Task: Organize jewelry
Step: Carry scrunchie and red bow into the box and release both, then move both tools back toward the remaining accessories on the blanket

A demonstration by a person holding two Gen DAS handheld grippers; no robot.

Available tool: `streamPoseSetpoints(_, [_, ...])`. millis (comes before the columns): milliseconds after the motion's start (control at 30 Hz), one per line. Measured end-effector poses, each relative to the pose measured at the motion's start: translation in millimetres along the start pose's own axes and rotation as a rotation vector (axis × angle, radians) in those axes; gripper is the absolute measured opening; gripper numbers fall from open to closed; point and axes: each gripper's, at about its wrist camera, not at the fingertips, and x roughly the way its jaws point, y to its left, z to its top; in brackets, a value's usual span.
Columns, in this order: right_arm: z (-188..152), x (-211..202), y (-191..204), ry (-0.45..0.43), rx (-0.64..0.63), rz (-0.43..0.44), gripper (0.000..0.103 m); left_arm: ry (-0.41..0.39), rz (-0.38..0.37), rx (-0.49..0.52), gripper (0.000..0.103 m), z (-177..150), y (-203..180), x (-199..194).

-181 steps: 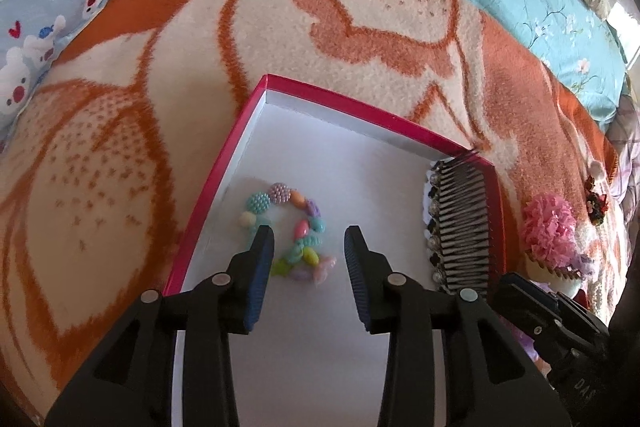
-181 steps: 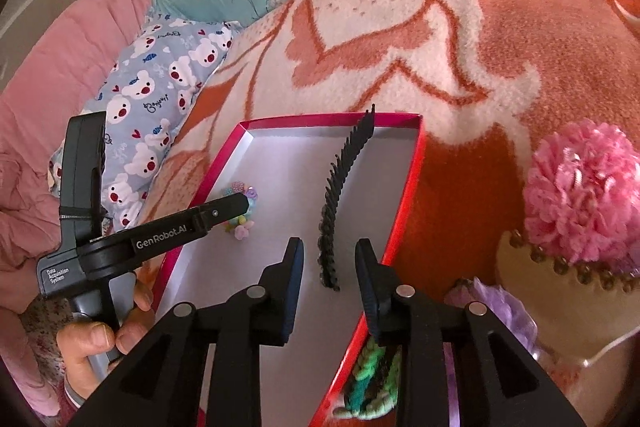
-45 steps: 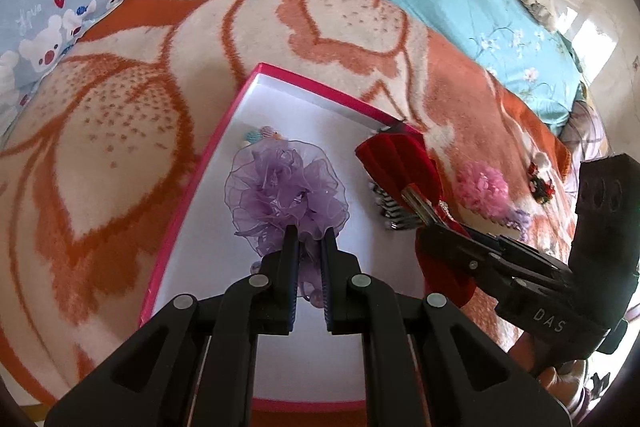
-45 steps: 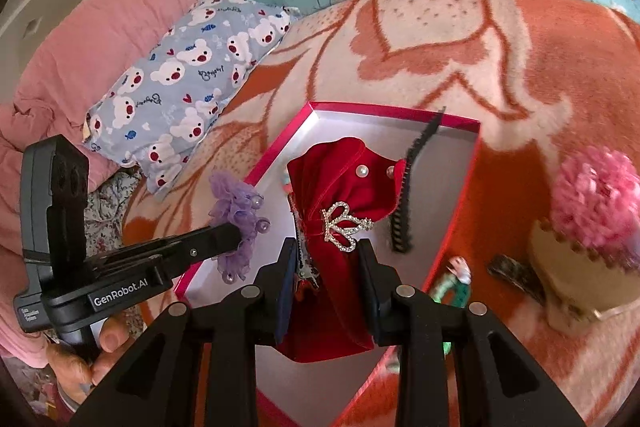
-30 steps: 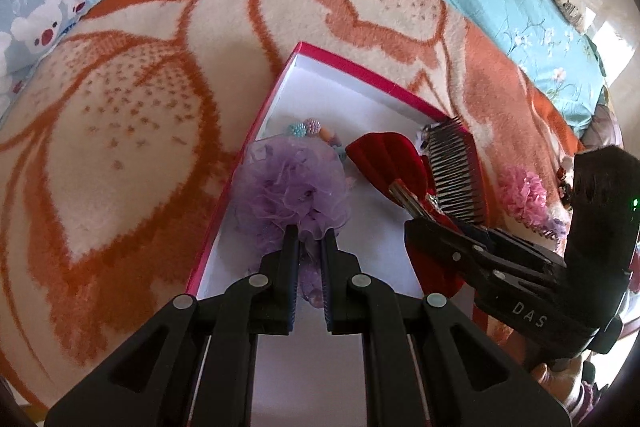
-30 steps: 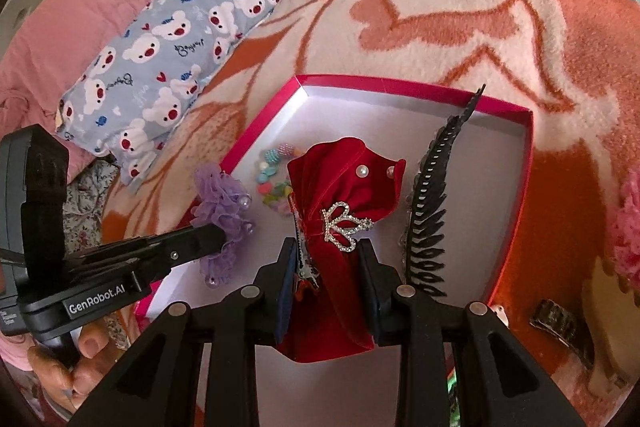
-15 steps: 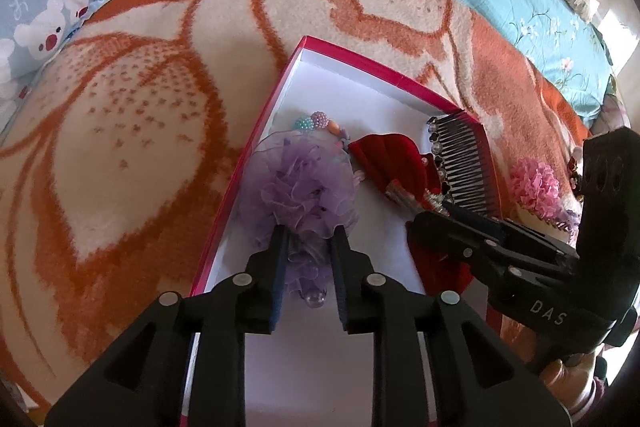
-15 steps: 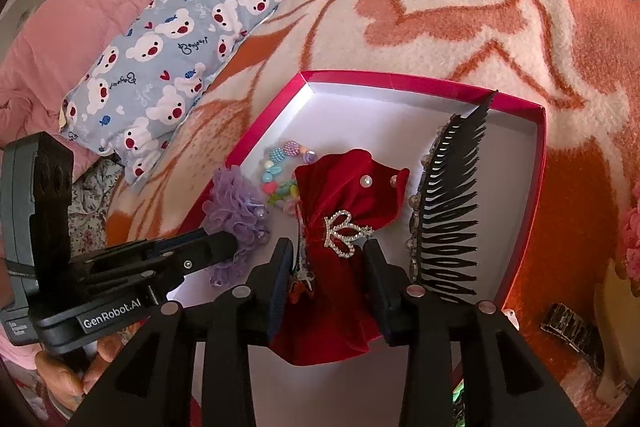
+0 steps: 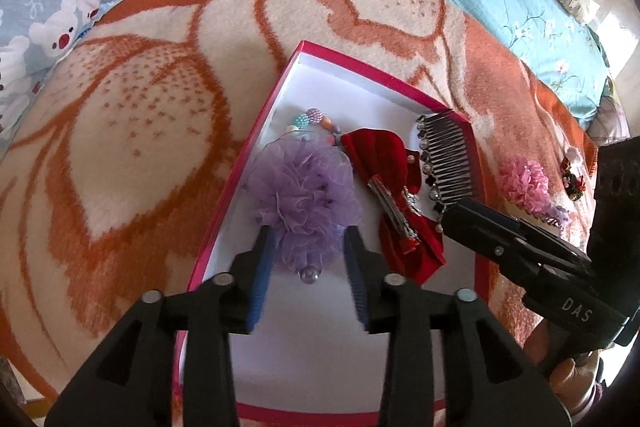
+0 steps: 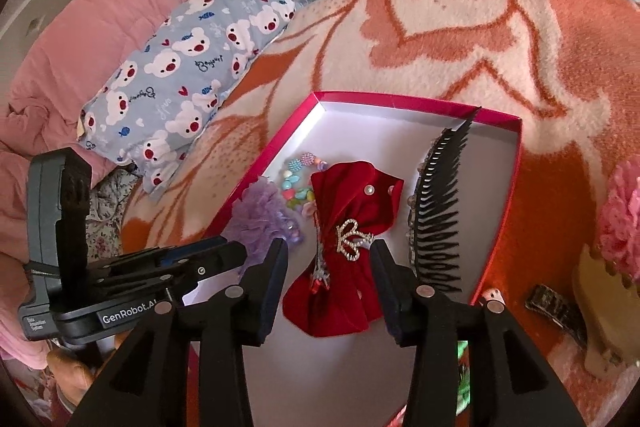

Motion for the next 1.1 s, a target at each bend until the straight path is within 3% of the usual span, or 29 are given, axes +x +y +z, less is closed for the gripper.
streamPoseSetpoints(533, [-24.0, -54.5, -11.2, -0.061, 0.037, -0.030, 0.050, -0.022, -0.027, 0.013, 0.039, -12.9, -13.9, -25.4])
streamPoseSetpoints(1100, [-60.5, -130.8, -55.2, -0.134, 0.120, -0.124, 0.052, 0.002, -0.111, 0.103, 0.039, -32.3, -76.6, -31.8])
